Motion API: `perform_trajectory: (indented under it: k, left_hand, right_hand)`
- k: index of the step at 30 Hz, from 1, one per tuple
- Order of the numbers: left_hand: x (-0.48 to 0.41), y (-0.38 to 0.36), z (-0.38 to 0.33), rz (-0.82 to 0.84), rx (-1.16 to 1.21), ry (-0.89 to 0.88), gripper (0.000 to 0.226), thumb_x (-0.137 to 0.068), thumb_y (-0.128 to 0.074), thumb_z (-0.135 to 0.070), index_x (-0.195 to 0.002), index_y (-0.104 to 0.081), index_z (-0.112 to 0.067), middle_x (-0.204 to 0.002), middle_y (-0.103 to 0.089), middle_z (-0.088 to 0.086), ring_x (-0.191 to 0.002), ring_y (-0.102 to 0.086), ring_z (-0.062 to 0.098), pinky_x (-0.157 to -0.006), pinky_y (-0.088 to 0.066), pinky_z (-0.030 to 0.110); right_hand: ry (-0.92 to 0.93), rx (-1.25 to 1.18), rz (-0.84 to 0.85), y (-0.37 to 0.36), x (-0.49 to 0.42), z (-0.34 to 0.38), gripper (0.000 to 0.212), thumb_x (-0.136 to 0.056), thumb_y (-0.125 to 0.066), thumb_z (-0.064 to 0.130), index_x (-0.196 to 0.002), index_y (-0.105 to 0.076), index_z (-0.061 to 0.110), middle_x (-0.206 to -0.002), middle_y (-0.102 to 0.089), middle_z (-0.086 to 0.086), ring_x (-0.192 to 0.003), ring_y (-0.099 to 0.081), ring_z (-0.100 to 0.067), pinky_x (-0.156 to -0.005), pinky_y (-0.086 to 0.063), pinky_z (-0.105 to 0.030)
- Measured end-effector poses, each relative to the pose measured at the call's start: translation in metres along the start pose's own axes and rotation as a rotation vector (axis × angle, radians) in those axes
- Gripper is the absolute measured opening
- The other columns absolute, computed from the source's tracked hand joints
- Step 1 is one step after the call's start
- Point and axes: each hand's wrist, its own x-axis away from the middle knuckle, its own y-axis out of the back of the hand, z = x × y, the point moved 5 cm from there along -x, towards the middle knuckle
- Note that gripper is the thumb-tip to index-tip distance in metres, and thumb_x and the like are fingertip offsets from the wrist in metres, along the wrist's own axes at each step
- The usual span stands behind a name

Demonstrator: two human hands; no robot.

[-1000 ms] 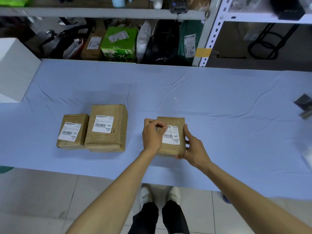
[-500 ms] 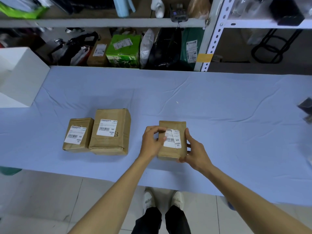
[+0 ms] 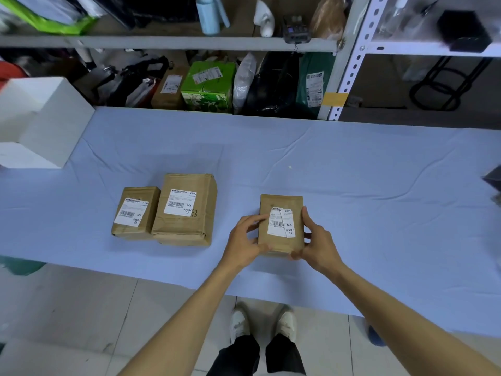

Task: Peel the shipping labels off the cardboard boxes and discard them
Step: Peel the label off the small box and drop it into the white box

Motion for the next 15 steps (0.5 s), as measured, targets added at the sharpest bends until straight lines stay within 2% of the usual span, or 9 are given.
perform_trajectory:
  k: [3, 6, 11, 13, 15]
  left_hand:
    - [0.000, 0.000, 0.001, 0.007, 0.028, 0.004, 0.065, -0.070, -0.079, 0.005, -0.120, -0.056, -0.029, -0.130, -0.050, -0.002, -0.119, -0.051, 0.011, -0.080, -0.055, 0.017]
    - [-0.007, 0.002, 0.001, -0.028, -0.074, 0.004, 0.060, -0.069, -0.081, -0.001, -0.118, -0.059, -0.030, -0.127, -0.052, -0.005, -0.116, -0.055, 0.011, -0.089, -0.050, 0.019]
    - [-0.028, 0.007, -0.011, -0.146, -0.167, -0.027, 0.035, -0.076, -0.075, -0.005, -0.107, -0.069, -0.022, -0.118, -0.056, -0.001, -0.105, -0.061, 0.010, -0.082, -0.045, 0.007]
    - [-0.037, 0.006, -0.016, -0.166, -0.191, -0.028, 0.027, -0.078, -0.077, -0.011, -0.103, -0.070, -0.019, -0.115, -0.056, -0.001, -0.101, -0.061, 0.008, -0.083, -0.044, 0.007]
    - [-0.043, 0.002, -0.017, -0.209, -0.189, -0.007, 0.020, -0.078, -0.077, -0.016, -0.098, -0.071, -0.018, -0.111, -0.056, -0.001, -0.098, -0.061, 0.009, -0.086, -0.046, 0.014]
  right_hand:
    - [-0.006, 0.007, 0.004, 0.000, 0.001, 0.001, 0.120, -0.061, -0.077, -0.011, -0.152, -0.010, 0.029, -0.128, -0.054, 0.001, -0.112, -0.056, -0.017, -0.062, -0.054, -0.012]
    - [-0.013, 0.009, 0.003, 0.000, 0.002, 0.001, 0.121, -0.061, -0.078, -0.010, -0.153, -0.009, 0.028, -0.129, -0.053, 0.002, -0.113, -0.055, -0.017, -0.069, -0.054, -0.017]
    - [-0.020, 0.018, -0.033, -0.004, 0.000, 0.002, 0.121, -0.060, -0.076, -0.011, -0.152, -0.009, 0.028, -0.125, -0.054, 0.000, -0.105, -0.057, -0.020, -0.078, -0.057, -0.031]
    - [-0.029, 0.011, -0.054, -0.005, 0.000, 0.002, 0.120, -0.059, -0.075, -0.011, -0.152, -0.010, 0.029, -0.122, -0.055, -0.001, -0.104, -0.057, -0.022, -0.079, -0.057, -0.035]
    - [-0.032, 0.008, -0.056, -0.005, 0.000, 0.002, 0.119, -0.060, -0.075, -0.010, -0.152, -0.011, 0.030, -0.120, -0.056, 0.000, -0.101, -0.057, -0.019, -0.077, -0.057, -0.032]
